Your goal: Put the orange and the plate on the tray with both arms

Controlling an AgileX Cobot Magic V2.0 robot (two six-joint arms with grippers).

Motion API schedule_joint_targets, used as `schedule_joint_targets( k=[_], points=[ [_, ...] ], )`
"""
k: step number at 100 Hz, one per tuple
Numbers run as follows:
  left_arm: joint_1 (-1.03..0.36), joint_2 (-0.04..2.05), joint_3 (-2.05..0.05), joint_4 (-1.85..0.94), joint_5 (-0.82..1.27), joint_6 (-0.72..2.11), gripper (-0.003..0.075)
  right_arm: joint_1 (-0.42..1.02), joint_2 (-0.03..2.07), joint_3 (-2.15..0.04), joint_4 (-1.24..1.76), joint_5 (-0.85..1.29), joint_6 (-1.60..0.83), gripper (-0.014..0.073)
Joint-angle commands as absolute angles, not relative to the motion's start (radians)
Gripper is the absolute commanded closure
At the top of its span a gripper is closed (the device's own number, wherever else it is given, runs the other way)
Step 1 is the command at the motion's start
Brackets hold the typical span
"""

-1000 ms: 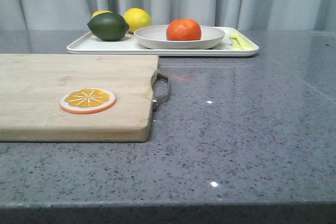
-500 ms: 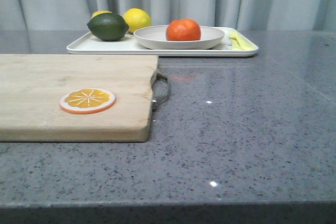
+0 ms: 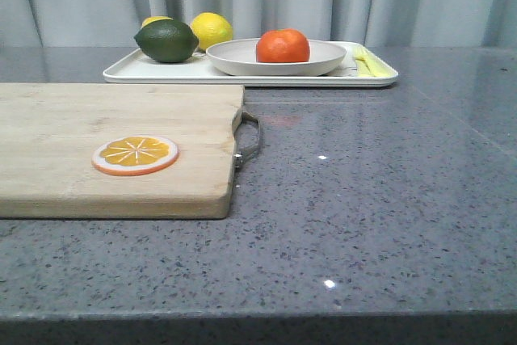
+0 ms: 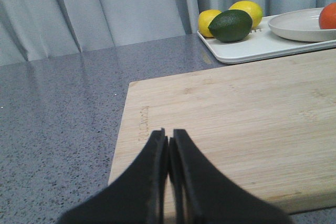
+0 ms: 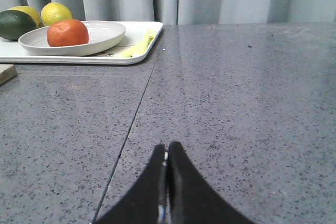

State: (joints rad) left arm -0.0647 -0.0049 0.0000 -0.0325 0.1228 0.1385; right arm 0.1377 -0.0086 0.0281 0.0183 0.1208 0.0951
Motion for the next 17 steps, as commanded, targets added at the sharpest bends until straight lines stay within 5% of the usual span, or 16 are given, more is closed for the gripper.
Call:
schedule_joint_targets(
  k=[1, 17],
  points=[
    [-0.063, -0.039, 0.007, -0.035, 0.047, 0.127, 0.0739, 0.132, -0.031, 0.023, 0.008, 0.045, 0.096, 0.0661],
    [-0.063, -0.039, 0.007, -0.035, 0.047, 0.127, 0.0739, 0.132, -0.031, 0.023, 0.008, 0.045, 0.096, 0.0661]
  ],
)
